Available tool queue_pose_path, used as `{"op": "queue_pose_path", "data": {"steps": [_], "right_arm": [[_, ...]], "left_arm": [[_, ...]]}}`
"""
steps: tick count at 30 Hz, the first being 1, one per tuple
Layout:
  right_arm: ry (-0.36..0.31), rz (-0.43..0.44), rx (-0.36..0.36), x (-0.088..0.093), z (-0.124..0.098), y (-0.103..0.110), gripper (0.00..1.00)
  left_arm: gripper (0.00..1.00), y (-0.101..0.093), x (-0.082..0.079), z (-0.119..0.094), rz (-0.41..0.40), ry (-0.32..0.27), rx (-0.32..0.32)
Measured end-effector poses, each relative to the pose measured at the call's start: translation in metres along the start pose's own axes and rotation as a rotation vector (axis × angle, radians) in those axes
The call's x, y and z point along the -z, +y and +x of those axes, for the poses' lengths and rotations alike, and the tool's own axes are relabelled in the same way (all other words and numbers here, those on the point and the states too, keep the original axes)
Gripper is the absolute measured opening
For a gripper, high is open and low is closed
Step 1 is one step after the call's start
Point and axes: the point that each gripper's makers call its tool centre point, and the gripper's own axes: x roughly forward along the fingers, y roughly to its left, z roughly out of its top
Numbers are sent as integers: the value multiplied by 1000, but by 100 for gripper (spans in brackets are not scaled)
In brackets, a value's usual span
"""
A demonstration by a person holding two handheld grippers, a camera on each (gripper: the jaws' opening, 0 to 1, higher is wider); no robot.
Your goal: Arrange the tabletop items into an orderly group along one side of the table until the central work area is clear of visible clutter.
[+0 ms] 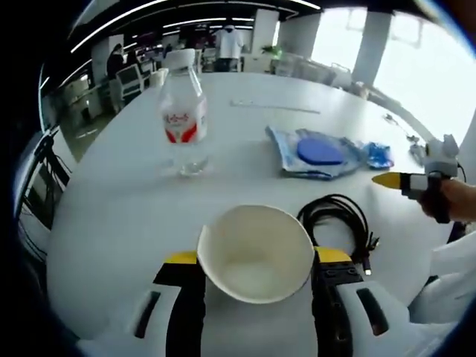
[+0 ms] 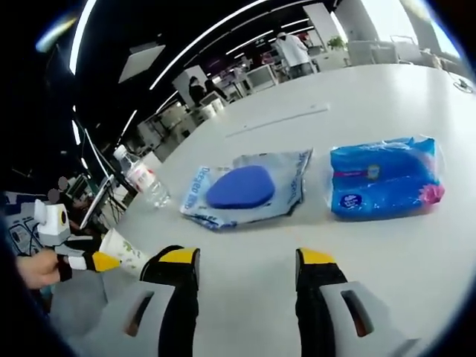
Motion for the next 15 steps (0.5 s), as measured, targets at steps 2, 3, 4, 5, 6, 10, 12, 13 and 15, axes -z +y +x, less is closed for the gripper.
{"op": "queue_pose_path", "data": {"steps": [2, 3, 4, 5, 6, 10, 12, 13, 15], "right_arm": [[-5, 15, 6, 0, -1, -2, 48], [-7, 16, 6, -1, -1, -2, 48], [-7, 14, 6, -1, -1, -2, 48], [-6, 10, 7, 0, -1, -2, 48], [-5, 10, 7, 0, -1, -2, 48], [-9, 18, 12, 1, -3, -4, 48], [-10, 22, 16, 2, -4, -6, 48], [-11, 23, 17, 2, -4, -6, 48], [-13, 28, 19, 2, -5, -7, 47]], "left_arm": [[51, 1, 1, 0, -3, 3, -5], [51, 1, 1, 0, -4, -1, -11], [50, 1, 1, 0, -8, -4, -13], [49, 1, 0, 0, -14, -9, -13], [48, 1, 0, 0, -14, -9, -14], [41, 1, -1, -1, -4, -18, -20], [38, 3, -3, -2, -7, -27, -27], [38, 3, -4, -3, -15, -32, -29], [37, 4, -6, -3, -27, -38, -30]]}}
